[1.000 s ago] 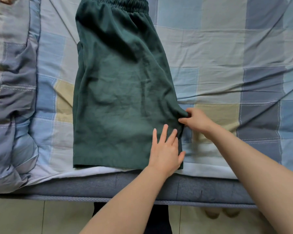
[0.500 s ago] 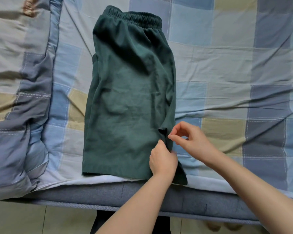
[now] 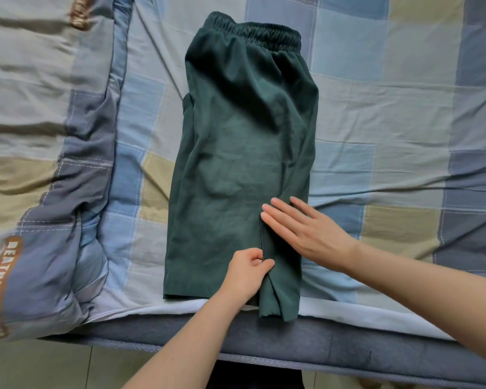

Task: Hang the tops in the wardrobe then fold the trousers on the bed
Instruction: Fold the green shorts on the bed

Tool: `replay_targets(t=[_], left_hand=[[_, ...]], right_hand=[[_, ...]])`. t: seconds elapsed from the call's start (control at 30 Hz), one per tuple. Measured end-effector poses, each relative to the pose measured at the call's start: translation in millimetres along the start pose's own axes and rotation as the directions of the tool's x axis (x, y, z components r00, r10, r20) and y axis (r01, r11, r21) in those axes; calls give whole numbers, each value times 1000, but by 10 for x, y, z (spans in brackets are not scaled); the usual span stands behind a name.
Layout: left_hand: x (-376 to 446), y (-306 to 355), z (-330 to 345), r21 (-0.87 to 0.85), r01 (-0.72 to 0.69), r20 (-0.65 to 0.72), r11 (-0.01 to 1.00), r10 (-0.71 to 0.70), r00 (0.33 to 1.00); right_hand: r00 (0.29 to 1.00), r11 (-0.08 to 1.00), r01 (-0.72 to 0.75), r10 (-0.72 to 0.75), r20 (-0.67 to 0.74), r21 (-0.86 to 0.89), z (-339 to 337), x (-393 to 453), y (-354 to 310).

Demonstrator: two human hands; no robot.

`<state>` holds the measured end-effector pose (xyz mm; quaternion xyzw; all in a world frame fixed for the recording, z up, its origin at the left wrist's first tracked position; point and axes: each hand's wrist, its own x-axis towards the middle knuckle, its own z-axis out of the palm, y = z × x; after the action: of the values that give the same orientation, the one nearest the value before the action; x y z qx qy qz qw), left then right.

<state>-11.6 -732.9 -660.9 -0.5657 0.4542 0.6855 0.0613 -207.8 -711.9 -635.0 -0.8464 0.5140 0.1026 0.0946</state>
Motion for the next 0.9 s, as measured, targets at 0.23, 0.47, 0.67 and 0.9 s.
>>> replay_targets(t=[0.23, 0.47, 0.67, 0.9], left_hand=[[-151, 147, -178, 409, -103, 173, 907, 34, 984], [-80, 303, -1473, 480, -728, 871, -490, 364, 330], [356, 390, -2139, 512, -554, 842, -656, 255, 476], [511, 327, -2034, 570, -655, 812, -496, 222, 540]], right_hand=[[998, 998, 62, -62, 12, 12, 230, -287, -113], [991, 989, 133, -134, 5, 57, 459, -107, -39], [986, 970, 165, -161, -39, 180, 385, -110, 58], [989, 947, 106, -133, 69, 302, 371, -77, 51]])
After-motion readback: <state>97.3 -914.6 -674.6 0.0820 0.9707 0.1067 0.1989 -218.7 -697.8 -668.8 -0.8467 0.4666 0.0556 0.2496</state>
